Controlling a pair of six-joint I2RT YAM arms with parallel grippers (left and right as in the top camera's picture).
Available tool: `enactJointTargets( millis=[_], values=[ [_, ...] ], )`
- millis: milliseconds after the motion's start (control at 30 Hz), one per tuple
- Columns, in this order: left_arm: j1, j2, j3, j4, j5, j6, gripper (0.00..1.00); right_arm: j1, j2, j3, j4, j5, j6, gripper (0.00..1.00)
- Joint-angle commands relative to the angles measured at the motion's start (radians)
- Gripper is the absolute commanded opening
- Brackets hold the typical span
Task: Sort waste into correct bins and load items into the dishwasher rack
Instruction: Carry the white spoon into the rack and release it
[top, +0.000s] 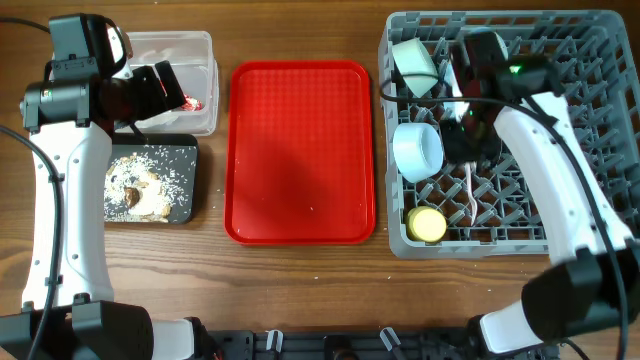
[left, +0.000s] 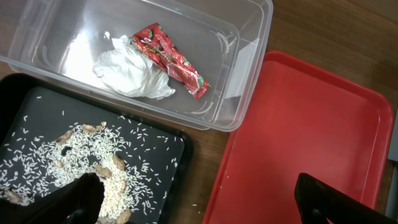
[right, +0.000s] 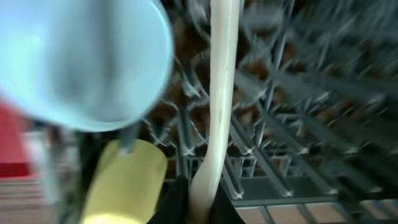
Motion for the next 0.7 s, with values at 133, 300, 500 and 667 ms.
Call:
enactJointTargets(
  millis=[133, 300, 500, 667],
  values=[
    [0.003, 0.002, 0.006, 0.003, -0.013, 0.012, 1.00, -0.018, 0.006, -0.157, 0.068, -0.034, 0.036, 0.04],
    [0.003, 0.002, 0.006, 0.003, -0.013, 0.012, 1.00, -0.018, 0.006, -0.159, 0.062, -0.034, 0.037, 0.33],
    [0.003, 0.002, 0.006, 0.003, -0.013, 0.012, 1.00, -0.018, 0.006, -0.159, 0.068, -0.034, 0.055, 0.38],
    [0.003, 0.002, 0.006, 0.003, -0.013, 0.012, 1.00, -0.018, -0.020, -0.119, 0.062, -0.048, 0.054, 0.38]
  ],
)
